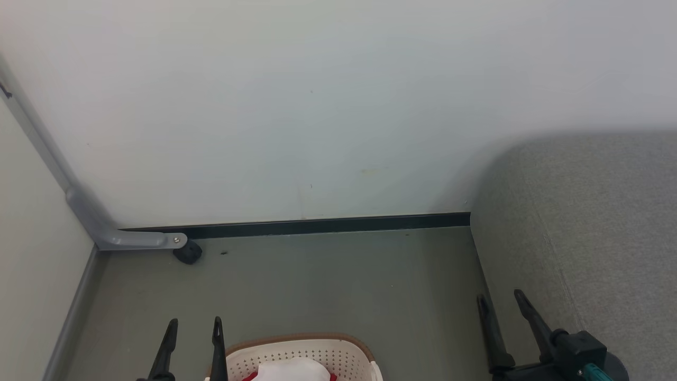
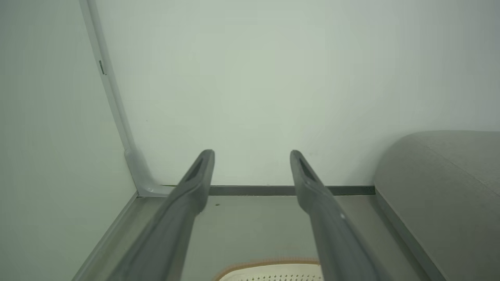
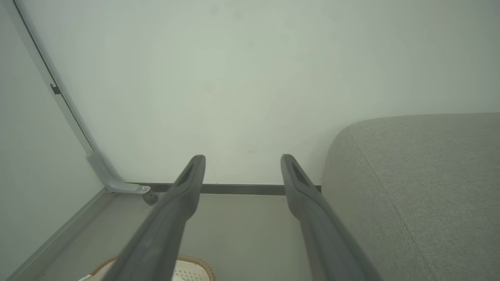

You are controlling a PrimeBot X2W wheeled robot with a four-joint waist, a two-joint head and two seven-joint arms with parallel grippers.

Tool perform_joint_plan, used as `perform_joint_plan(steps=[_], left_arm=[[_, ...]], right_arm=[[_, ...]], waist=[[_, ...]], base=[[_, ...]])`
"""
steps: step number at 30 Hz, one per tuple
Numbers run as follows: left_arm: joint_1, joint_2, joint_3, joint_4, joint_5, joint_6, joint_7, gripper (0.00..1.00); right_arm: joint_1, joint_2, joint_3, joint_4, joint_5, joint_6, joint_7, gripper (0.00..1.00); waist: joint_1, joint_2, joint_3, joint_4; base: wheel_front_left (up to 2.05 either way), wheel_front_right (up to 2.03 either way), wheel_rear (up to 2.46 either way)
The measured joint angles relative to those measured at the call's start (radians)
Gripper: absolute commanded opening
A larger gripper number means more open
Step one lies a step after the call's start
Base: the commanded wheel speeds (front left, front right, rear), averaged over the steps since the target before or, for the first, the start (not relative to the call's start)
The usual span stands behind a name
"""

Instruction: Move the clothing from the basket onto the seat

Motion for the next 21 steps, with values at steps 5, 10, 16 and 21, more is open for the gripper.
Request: perform_joint_plan(steps=[5, 10, 16, 21], left_arm=[[0.0, 0.001, -0.003, 0.045, -0.034, -0.001, 0.0, 1.0], [0.0, 0.001, -0.008, 0.073, -0.048, -0.002, 0.0, 1.0], [-0.004, 0.001, -0.008, 0.098, -0.051, -0.002, 0.0, 1.0], [-0.006, 0.001, -0.008, 0.111, -0.051, -0.003, 0.0, 1.0]], right_arm=[[0.0, 0.002, -0.005, 0.04, 0.005, -0.004, 0.0, 1.0], [0.0, 0.003, -0.003, 0.064, 0.006, -0.003, 0.0, 1.0], [-0.01, 0.005, -0.003, 0.084, 0.01, 0.001, 0.0, 1.0], [-0.018, 0.007, -0.002, 0.093, 0.01, 0.005, 0.0, 1.0]], waist=[[0.0, 0.0, -0.001, -0.002], [0.0, 0.0, -0.002, -0.004], [0.0, 0.0, -0.003, -0.005], [0.0, 0.0, -0.007, -0.005]], base=[[0.0, 0.0, 0.0], [0.0, 0.0, 0.0], [0.0, 0.0, 0.0], [0.0, 0.0, 0.0]])
